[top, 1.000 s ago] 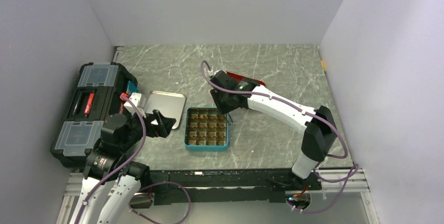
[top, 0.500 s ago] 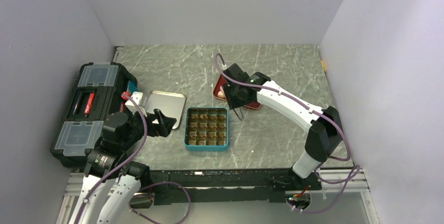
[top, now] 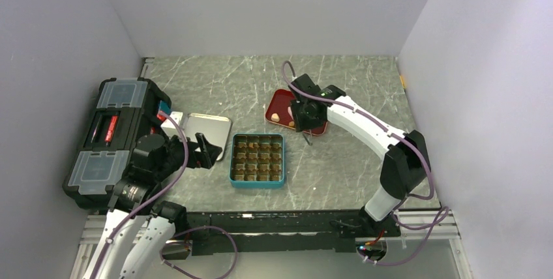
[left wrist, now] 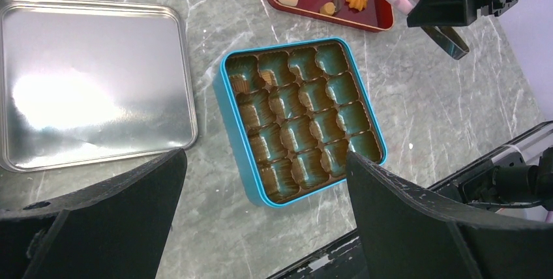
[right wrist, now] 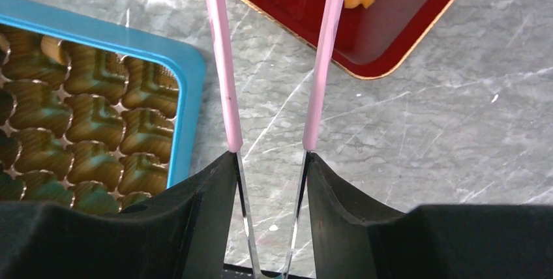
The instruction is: Pack the cookies
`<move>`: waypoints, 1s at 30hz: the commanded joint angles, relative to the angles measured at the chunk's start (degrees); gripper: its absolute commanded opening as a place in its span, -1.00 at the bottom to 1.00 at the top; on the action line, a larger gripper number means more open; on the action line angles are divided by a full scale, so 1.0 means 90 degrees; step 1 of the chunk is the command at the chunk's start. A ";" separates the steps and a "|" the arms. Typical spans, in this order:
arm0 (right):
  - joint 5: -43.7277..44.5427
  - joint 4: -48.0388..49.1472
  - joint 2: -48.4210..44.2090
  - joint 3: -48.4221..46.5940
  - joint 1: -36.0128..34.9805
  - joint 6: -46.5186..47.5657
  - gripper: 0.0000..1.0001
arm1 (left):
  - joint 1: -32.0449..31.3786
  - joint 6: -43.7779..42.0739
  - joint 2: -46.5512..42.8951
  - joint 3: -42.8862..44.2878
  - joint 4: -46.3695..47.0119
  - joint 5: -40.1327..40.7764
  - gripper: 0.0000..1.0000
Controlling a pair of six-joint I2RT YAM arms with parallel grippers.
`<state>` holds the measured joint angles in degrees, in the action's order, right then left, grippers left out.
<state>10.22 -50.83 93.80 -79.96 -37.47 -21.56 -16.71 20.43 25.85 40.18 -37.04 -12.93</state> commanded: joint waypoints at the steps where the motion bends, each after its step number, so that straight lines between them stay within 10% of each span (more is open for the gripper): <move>1: 0.0175 -0.0140 0.0087 -0.0102 0.0216 -0.0124 -0.09 | -0.0028 -0.0081 0.0155 0.0105 0.0278 -0.0175 0.98; 30: -0.0020 0.0128 0.1082 -0.0822 0.1066 -0.0063 -0.12 | -0.0028 -0.0082 0.0363 0.0115 0.0272 -0.0125 0.98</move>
<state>10.41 -50.96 103.57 -84.29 -28.14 -22.04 -16.75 20.40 28.69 40.18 -36.67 -13.28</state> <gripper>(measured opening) 0.444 0.989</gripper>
